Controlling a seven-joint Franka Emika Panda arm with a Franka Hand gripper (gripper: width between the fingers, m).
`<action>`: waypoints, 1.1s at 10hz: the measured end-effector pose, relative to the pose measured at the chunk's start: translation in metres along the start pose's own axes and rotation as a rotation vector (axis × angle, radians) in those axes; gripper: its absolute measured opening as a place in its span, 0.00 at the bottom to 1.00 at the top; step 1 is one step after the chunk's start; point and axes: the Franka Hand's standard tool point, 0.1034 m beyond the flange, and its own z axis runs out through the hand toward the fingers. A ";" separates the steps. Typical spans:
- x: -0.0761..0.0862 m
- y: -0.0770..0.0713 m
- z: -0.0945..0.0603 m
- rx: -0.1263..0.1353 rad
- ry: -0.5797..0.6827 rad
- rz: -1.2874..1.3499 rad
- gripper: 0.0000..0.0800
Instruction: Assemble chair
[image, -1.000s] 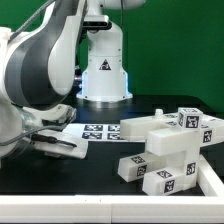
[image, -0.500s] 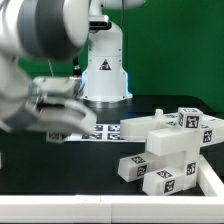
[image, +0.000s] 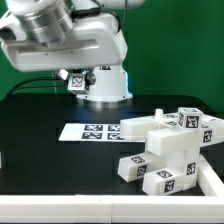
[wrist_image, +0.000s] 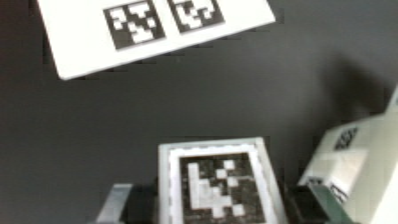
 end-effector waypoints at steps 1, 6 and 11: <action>-0.002 -0.003 0.001 0.003 0.056 -0.008 0.36; 0.003 -0.047 -0.013 -0.036 0.528 -0.068 0.36; -0.015 -0.091 0.009 -0.022 0.905 -0.154 0.36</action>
Offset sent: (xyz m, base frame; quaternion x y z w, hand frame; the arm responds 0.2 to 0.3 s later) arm 0.0000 0.0000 0.0000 0.0000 0.1296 0.0000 0.9916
